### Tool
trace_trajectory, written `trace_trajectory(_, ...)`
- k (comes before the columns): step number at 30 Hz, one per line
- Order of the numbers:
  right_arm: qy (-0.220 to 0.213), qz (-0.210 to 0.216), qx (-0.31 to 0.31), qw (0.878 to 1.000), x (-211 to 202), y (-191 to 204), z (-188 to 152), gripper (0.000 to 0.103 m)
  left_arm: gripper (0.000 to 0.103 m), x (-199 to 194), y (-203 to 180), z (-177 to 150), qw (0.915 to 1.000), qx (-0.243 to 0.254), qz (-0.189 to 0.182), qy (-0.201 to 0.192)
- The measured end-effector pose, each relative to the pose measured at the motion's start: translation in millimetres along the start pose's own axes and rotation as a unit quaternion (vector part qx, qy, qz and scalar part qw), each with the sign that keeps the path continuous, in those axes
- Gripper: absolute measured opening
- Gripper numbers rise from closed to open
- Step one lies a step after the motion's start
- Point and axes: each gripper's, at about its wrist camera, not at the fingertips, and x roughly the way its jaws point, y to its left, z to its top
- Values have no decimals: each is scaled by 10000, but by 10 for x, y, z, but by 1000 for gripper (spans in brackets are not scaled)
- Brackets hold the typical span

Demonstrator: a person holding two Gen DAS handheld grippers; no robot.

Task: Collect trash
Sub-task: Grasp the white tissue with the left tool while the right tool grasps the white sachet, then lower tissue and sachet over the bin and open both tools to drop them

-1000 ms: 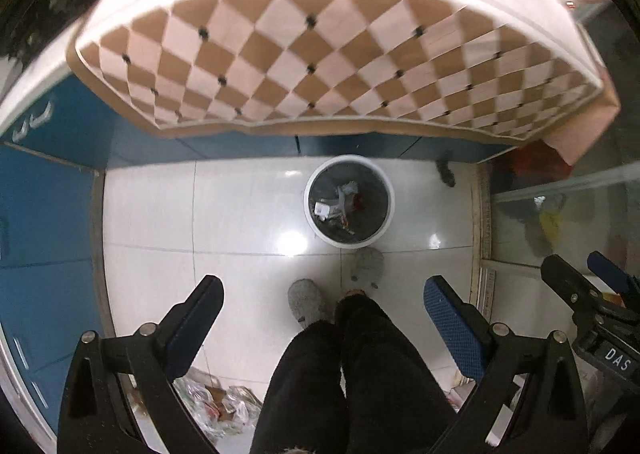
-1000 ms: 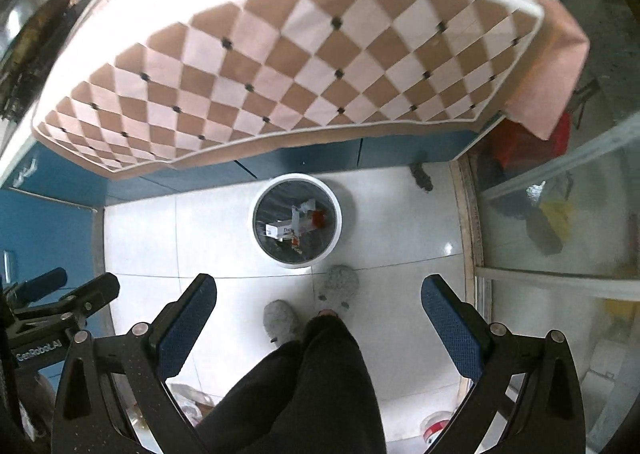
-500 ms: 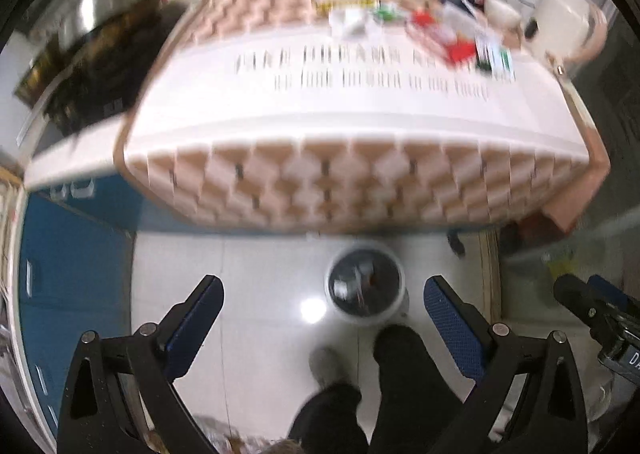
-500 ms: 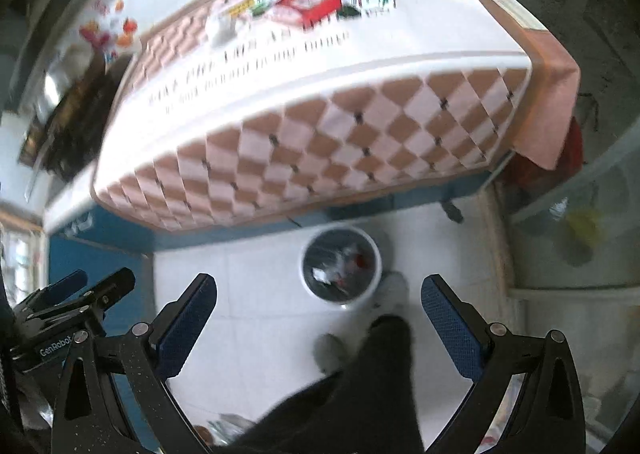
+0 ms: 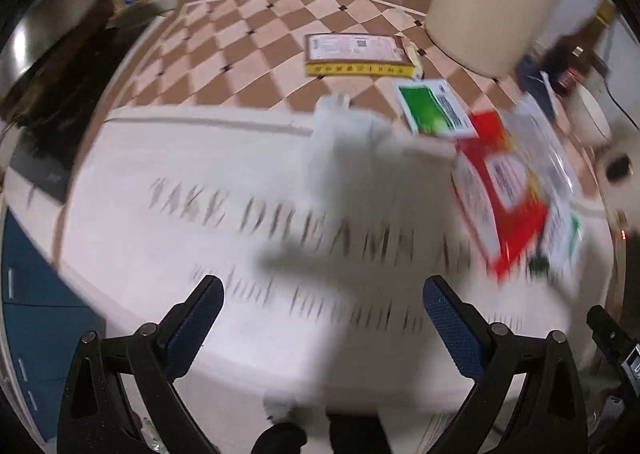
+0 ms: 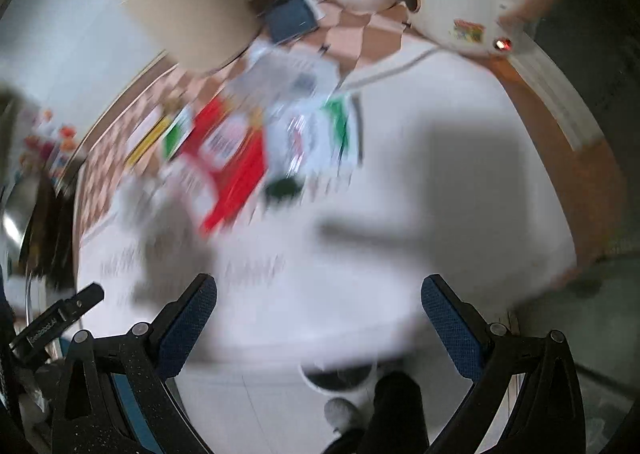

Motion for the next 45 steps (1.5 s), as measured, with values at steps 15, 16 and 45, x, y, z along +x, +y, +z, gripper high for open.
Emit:
trace_trajectory(15,-363,-625,-507,9961,939,235,840,1,1,616,-141,390,9986,433,269,-131)
trace_trajectory(16,-401,-604,-476,9962,923,219,819,1,1,567,-111,345,9986,420,246,-183)
trace_trajectory(45,676,106,-621,9957,547,-157,-2481,0,1,1033,739,-2537,9872,453,-761,1328)
